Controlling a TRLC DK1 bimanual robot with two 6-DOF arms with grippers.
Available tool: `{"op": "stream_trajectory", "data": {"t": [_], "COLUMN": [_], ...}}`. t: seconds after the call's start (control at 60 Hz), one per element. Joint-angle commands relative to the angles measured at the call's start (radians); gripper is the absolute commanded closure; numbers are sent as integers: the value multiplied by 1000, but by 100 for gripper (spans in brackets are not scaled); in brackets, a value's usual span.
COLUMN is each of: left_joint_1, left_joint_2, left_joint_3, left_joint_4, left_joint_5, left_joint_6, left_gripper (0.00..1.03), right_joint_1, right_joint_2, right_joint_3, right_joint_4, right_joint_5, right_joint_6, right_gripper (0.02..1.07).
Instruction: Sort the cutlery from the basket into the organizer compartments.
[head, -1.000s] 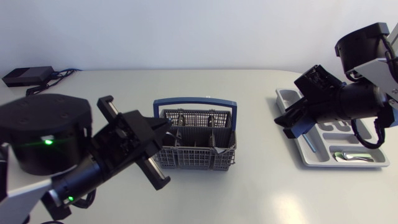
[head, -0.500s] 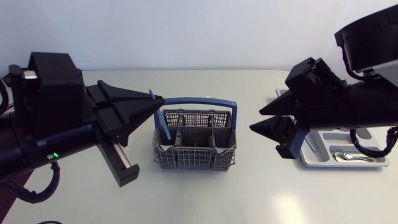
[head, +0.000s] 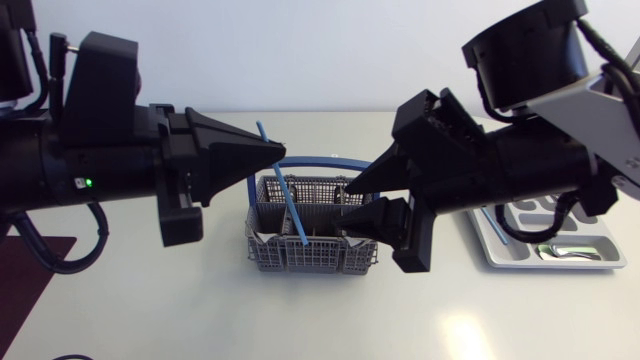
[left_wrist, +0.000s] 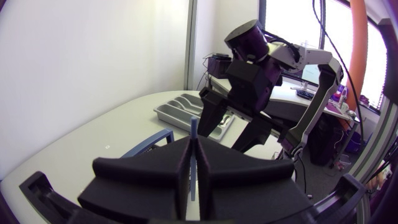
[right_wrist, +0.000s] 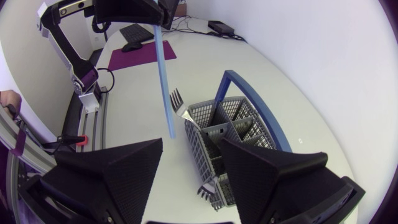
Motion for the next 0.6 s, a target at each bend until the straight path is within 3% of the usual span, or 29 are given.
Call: {"op": "stream_trajectory", "data": {"t": [0.0, 0.333, 0.583], "left_joint_1": [16, -3, -18], "left_joint_2": [35, 129, 177], "left_joint_3": [53, 128, 175], "left_joint_4": [-6, -4, -4], "left_joint_5": [42, 85, 85], "left_joint_6": [-36, -56, -71], "left_gripper": [100, 100, 100], "right_joint_1": [10, 23, 21], "right_joint_2": [37, 117, 134], "right_joint_3": [38, 80, 77], "right_joint_4": [22, 53, 90], "right_joint_5": [-23, -86, -106], "right_joint_6": [28, 45, 45], "right_gripper": [37, 39, 71]}}
